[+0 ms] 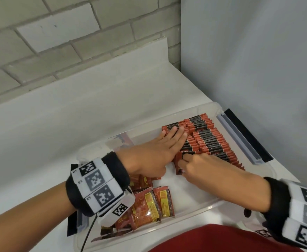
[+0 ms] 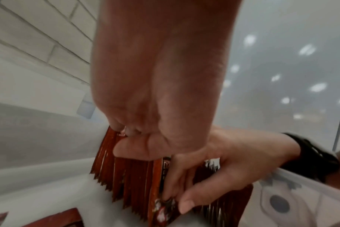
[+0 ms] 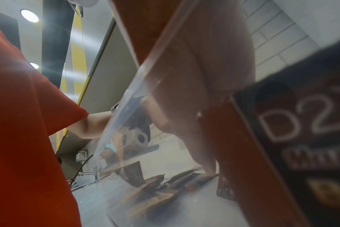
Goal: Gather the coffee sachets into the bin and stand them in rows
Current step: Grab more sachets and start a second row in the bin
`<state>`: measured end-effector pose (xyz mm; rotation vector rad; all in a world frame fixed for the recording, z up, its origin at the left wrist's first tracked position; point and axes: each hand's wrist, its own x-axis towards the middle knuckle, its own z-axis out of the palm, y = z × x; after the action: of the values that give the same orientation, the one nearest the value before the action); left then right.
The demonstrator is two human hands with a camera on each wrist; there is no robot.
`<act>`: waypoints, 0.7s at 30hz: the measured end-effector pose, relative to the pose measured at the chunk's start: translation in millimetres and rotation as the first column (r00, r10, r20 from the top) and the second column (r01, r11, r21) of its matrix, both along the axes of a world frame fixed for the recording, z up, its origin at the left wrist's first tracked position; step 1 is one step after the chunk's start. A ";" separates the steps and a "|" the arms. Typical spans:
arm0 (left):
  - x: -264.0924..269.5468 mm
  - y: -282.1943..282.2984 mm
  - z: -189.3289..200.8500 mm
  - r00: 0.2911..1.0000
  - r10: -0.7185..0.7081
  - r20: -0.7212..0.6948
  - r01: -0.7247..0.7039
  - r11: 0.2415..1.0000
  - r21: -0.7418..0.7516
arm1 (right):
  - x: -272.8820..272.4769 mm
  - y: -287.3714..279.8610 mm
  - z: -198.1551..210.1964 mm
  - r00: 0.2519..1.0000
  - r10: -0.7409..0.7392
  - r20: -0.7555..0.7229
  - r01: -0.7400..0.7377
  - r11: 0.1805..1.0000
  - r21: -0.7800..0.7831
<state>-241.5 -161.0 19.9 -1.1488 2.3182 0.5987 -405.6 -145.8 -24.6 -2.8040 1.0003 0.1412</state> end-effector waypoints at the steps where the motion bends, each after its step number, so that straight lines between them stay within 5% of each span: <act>1: -0.5 1.2 0.4 1.000 0.010 -0.023 -0.010 1.000 -0.002 | 0.9 -0.2 1.5 0.999 -0.002 -0.036 0.003 1.000 0.014; 6: -4.4 3.3 0.7 1.000 0.006 -0.023 -0.007 1.000 -0.013 | 4.6 -0.2 6.6 0.984 0.048 -0.172 -0.045 0.999 0.019; 10: 9.7 3.5 29.0 0.942 0.255 -0.220 -0.228 0.964 0.140 | 4.0 -0.8 4.4 0.977 0.048 -0.210 -0.040 0.998 0.042; 13: 28.9 6.3 31.8 0.799 0.522 -0.299 -0.522 0.848 0.087 | 4.7 -1.5 -0.8 0.971 0.068 -0.227 -0.060 0.997 0.039; 15: 29.2 12.0 21.2 0.726 0.644 -0.243 -0.617 0.765 0.183 | 6.0 -1.1 -1.6 0.968 0.075 -0.239 -0.069 0.997 0.035; 18: 6.1 21.2 1.4 0.529 0.781 -0.333 -0.560 0.616 0.554 | 7.1 -0.4 0.5 0.967 0.072 -0.246 -0.066 0.997 0.030; 21: -12.2 22.3 -8.5 0.266 0.861 -0.435 -0.521 0.508 0.686 | 5.2 0.3 6.2 0.969 0.073 -0.237 -0.068 0.997 0.027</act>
<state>-253.8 -138.7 11.4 -1.9945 1.8138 2.2047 -400.4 -145.5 -18.5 -2.8554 0.9388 0.5044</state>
